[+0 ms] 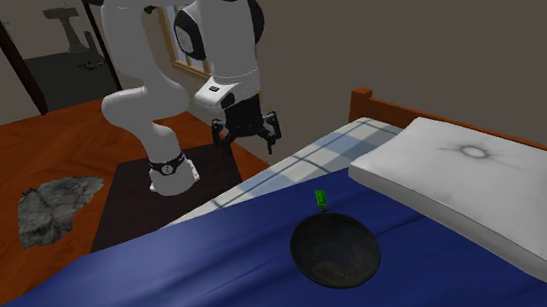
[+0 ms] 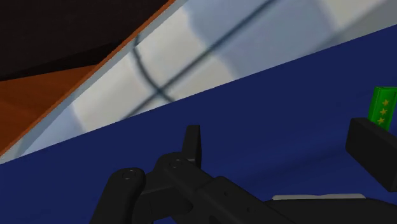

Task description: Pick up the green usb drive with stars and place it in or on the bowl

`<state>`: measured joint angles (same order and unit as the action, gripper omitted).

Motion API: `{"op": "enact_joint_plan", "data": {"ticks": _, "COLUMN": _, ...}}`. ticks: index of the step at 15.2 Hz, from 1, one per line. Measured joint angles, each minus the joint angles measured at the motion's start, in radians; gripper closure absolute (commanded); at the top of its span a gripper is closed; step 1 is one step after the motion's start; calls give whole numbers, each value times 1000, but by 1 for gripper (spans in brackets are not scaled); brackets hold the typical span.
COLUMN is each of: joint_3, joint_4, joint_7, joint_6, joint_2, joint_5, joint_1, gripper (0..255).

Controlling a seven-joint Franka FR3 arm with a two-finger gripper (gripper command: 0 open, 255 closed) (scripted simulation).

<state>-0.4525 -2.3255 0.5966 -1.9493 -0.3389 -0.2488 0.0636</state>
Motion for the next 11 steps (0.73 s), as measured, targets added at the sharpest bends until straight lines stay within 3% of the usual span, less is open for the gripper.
{"op": "enact_joint_plan", "data": {"ticks": 4, "joint_3": -71, "joint_4": 79, "joint_7": 114, "joint_6": -77, "joint_2": 145, "joint_5": 58, "joint_1": -5, "gripper": 0}}
{"op": "enact_joint_plan", "data": {"ticks": 11, "joint_3": -147, "joint_4": 279, "joint_7": 365, "joint_6": -171, "joint_2": 461, "joint_5": 265, "joint_1": 34, "gripper": 0}}
